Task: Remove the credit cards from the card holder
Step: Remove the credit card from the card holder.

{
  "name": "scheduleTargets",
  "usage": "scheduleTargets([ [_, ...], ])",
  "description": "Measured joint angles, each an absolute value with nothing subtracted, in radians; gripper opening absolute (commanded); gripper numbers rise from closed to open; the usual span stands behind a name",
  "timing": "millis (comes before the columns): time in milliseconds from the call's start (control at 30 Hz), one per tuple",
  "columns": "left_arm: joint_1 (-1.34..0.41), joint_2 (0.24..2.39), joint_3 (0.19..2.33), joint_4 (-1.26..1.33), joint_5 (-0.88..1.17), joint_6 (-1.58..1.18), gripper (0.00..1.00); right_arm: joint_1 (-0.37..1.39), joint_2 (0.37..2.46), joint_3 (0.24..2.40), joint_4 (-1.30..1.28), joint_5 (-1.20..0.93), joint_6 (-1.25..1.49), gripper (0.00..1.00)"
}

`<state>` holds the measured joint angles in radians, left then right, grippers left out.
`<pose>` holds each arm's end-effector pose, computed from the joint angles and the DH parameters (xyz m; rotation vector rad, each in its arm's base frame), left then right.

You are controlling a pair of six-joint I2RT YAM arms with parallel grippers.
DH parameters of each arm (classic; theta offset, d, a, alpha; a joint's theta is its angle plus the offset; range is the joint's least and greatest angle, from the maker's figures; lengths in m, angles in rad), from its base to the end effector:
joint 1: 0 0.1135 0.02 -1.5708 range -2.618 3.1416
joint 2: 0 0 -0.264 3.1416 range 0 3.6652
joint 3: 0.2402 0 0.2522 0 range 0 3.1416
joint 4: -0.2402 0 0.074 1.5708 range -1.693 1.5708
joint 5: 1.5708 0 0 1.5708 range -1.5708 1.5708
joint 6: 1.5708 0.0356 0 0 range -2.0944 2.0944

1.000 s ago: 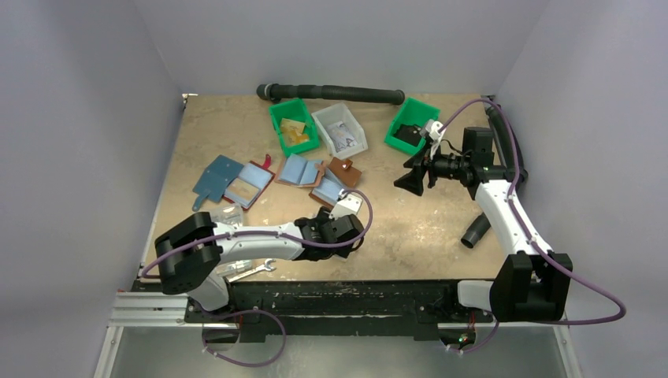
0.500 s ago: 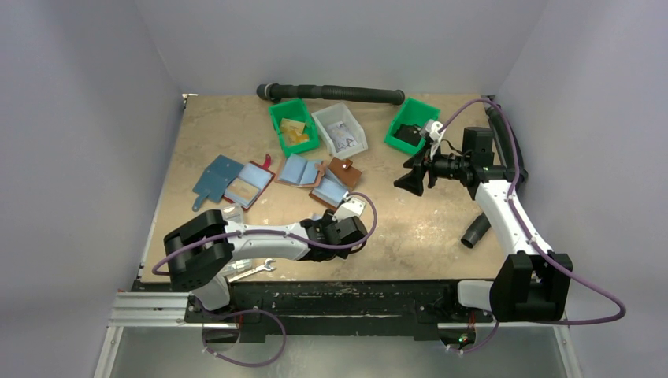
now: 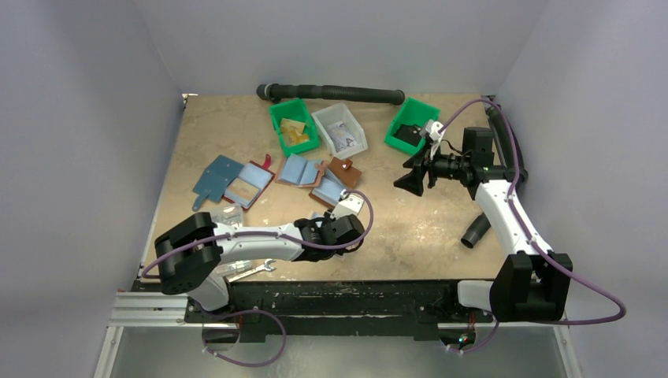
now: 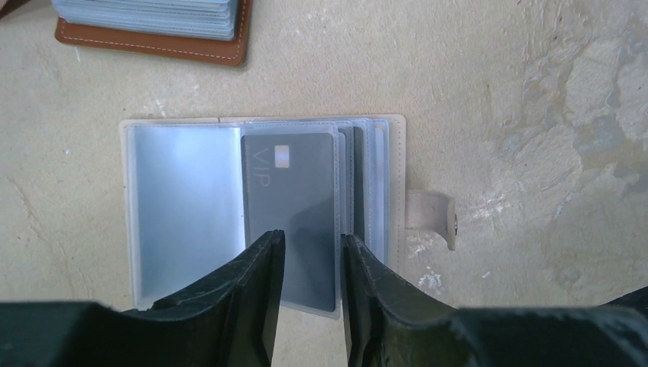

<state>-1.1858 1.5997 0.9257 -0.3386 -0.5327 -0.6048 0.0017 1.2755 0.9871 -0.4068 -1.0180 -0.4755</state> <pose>0.1339 -0.2823 0.1826 0.5048 2.3401 -0.1266 0.2662 0.0307 0.2945 -0.9527 1.7687 0.8409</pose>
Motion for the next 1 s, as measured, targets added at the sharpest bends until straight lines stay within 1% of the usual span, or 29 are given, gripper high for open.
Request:
scheduleTargets([
  [300,-1.176,1.550,0.918,-0.355,-0.558,-0.591,0.33,0.002,1.275,0.987,-0.408,-1.021,-0.476,0.77],
  [733,-1.097,1.470,0.870,-0.390,-0.574,-0.576,0.21,0.002,1.275,0.987,-0.418,-1.021,-0.476,0.77],
  [833,-1.076,1.452,0.855,-0.385,-0.564,-0.564,0.18,0.002,1.275,0.987,-0.421,-1.021,-0.477,0.77],
  [1000,-1.017,1.411,0.795,-0.347,-0.497,-0.554,0.16,0.002,1.275,0.987,-0.427,-1.021,-0.480,0.77],
])
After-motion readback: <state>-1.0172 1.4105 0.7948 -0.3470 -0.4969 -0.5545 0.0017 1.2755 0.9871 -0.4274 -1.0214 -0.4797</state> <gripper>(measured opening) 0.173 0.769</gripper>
